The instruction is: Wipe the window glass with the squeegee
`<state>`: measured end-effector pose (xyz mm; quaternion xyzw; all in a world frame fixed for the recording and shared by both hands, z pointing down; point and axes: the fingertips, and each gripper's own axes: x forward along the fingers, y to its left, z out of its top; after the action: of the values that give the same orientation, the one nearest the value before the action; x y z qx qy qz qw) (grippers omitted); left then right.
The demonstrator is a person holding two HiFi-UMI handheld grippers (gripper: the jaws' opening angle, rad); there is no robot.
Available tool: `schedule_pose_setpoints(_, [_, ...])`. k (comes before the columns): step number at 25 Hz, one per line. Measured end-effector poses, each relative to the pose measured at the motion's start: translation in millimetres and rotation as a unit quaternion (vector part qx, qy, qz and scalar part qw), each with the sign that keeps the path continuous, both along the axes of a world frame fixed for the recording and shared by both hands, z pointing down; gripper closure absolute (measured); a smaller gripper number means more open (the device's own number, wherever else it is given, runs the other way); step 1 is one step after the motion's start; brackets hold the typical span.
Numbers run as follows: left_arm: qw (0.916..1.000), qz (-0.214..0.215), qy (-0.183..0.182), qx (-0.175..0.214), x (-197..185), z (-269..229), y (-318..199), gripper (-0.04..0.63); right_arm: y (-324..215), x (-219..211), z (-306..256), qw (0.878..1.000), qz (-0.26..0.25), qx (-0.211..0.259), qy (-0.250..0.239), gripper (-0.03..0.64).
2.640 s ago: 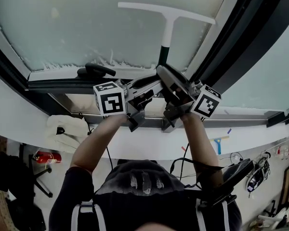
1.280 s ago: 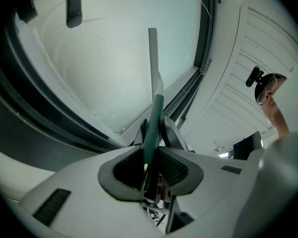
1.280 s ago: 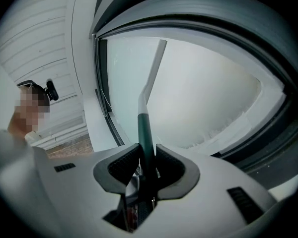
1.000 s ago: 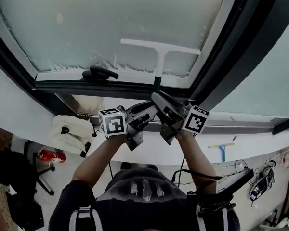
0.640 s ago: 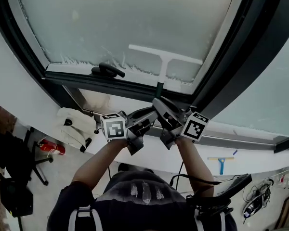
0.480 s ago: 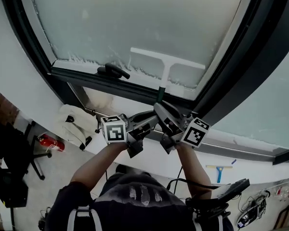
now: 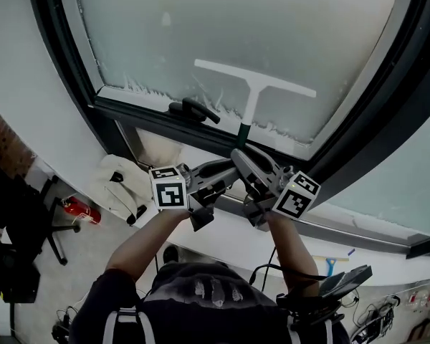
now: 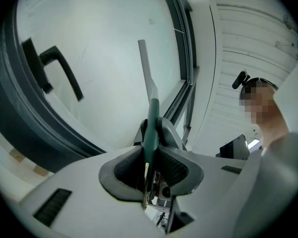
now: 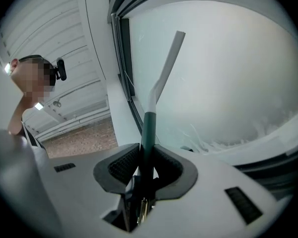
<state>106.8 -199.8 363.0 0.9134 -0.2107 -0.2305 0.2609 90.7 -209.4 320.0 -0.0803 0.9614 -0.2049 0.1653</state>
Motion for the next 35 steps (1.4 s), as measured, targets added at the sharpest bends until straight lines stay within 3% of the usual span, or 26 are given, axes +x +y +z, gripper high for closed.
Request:
schedule_pose_setpoints(9, [0.9981, 0.02, 0.0, 0.059, -129, -39, -26, 0.495, -21, -129, -40, 0.997, 0.034, 0.072, 0.019, 0.528])
schedule_pose_setpoints(14, [0.9948, 0.037, -0.004, 0.095, -176, -68, -44, 0.495, -37, -174, -69, 0.992, 0.063, 0.111, 0.012, 0.528])
schedule_pose_setpoints(25, [0.9881, 0.05, 0.018, 0.144, -200, -150, -96, 0.495, -84, -200, -150, 0.982, 0.084, 0.167, 0.013, 0.528])
schedule_pose_setpoints(35, [0.9825, 0.024, 0.019, 0.184, -207, -169, -90, 0.495, -74, -209, -169, 0.977, 0.06, 0.205, 0.015, 0.528])
